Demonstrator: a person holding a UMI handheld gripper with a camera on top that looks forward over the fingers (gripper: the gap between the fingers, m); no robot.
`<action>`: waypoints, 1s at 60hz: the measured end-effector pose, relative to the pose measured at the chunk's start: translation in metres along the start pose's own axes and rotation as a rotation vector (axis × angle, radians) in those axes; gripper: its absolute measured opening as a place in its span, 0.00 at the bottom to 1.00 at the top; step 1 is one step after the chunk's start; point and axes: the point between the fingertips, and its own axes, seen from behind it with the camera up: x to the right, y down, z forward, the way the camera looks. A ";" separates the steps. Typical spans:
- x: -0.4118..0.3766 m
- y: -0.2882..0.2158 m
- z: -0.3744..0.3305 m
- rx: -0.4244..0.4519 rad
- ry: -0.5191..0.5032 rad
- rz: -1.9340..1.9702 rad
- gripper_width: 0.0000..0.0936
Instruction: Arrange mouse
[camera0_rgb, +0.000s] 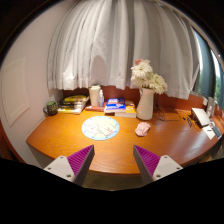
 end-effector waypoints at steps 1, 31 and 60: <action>0.008 0.009 0.008 -0.010 0.007 0.003 0.90; 0.182 0.086 0.252 -0.202 0.101 0.036 0.89; 0.182 0.047 0.357 -0.286 0.024 0.020 0.83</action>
